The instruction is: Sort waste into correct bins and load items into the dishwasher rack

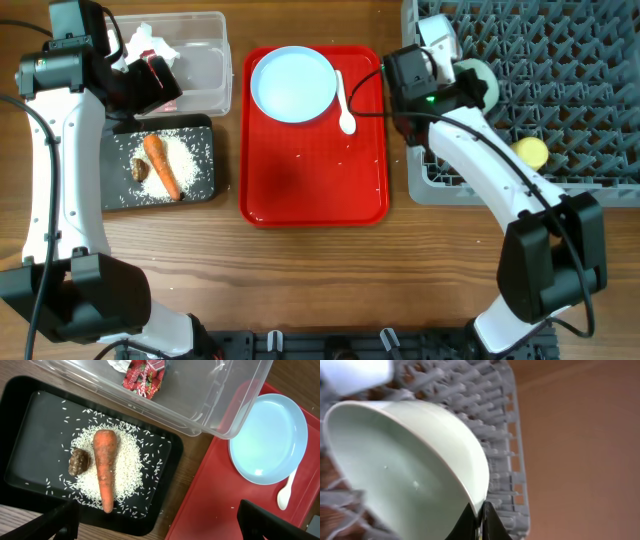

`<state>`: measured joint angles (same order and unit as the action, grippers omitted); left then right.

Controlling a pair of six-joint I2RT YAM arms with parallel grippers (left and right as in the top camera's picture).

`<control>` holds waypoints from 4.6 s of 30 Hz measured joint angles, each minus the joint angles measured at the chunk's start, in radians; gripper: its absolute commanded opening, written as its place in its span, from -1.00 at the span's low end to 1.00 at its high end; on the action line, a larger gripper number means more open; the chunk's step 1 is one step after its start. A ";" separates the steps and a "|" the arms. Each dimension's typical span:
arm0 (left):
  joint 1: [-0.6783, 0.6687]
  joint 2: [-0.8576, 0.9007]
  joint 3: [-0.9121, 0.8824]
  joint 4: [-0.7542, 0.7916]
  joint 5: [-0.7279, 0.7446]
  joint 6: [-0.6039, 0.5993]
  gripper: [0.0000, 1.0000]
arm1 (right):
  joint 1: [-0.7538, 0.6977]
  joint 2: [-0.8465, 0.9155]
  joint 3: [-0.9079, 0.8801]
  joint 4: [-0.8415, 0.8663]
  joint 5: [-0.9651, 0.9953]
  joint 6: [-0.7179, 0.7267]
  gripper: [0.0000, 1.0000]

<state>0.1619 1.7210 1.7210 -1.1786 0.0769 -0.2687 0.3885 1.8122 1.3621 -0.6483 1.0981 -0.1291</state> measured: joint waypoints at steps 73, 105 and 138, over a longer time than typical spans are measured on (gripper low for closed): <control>0.000 0.000 0.000 0.000 0.000 0.000 1.00 | 0.093 0.309 0.119 0.425 -1.041 0.641 -0.91; 0.000 0.000 0.000 0.000 0.000 0.000 1.00 | -0.313 -0.084 0.118 0.243 -0.178 -0.352 -0.91; 0.000 0.000 0.000 0.000 0.000 0.000 1.00 | -0.183 -0.233 0.119 0.019 -0.762 0.025 0.80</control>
<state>0.1619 1.7210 1.7210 -1.1790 0.0772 -0.2691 0.2058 1.5787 1.4815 -0.6289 0.3363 -0.1040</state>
